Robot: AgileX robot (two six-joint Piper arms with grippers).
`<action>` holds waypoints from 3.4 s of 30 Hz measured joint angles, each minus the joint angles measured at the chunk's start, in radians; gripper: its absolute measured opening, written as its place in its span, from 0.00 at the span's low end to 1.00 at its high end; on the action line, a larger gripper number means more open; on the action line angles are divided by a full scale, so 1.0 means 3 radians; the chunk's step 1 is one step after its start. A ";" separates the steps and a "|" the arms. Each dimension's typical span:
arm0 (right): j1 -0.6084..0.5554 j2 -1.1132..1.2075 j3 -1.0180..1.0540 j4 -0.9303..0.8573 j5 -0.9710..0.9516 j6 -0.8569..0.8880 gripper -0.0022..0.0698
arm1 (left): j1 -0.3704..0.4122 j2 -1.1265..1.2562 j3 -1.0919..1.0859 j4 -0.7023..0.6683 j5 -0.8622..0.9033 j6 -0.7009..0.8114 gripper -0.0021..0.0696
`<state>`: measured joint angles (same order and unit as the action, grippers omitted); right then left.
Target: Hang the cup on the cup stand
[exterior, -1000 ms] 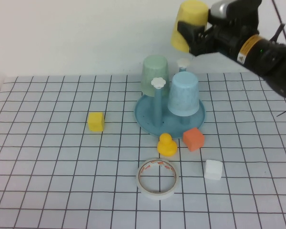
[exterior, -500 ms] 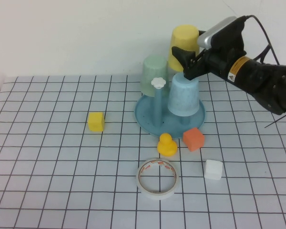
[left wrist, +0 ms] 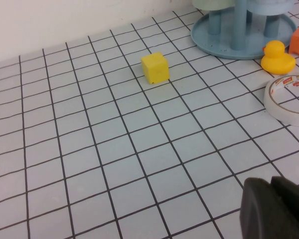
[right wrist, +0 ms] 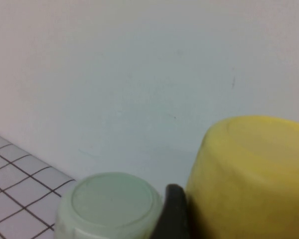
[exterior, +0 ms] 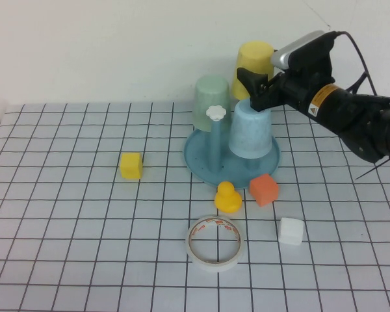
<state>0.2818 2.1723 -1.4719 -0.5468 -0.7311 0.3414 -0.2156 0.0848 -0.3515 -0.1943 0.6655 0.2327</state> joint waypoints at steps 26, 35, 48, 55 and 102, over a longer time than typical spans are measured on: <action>0.0020 -0.0583 0.0021 -0.0436 0.0464 0.0301 0.94 | 0.0000 0.0000 0.0000 0.0000 -0.0006 0.0000 0.03; 0.0139 -0.1904 0.0952 -0.0329 0.0470 0.0347 0.20 | 0.0000 0.0000 0.0000 0.0000 -0.0006 0.0000 0.03; 0.0157 -0.4279 0.2689 -0.0808 0.0874 0.1243 0.03 | 0.0000 0.0000 0.0000 0.0000 -0.0006 0.0000 0.03; 0.0157 -0.5366 0.3236 -0.1134 0.1699 0.1485 0.03 | 0.0000 0.0000 0.0000 0.0000 -0.0006 0.0000 0.03; -0.1100 -0.7285 0.4967 0.1443 0.3570 -0.0130 0.03 | -0.0018 0.0000 0.0000 -0.0012 -0.0006 0.0000 0.03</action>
<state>-0.0482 -0.0132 0.0181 -0.1138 0.3400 0.3022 -0.2209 0.0848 -0.3515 -0.1978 0.6637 0.2327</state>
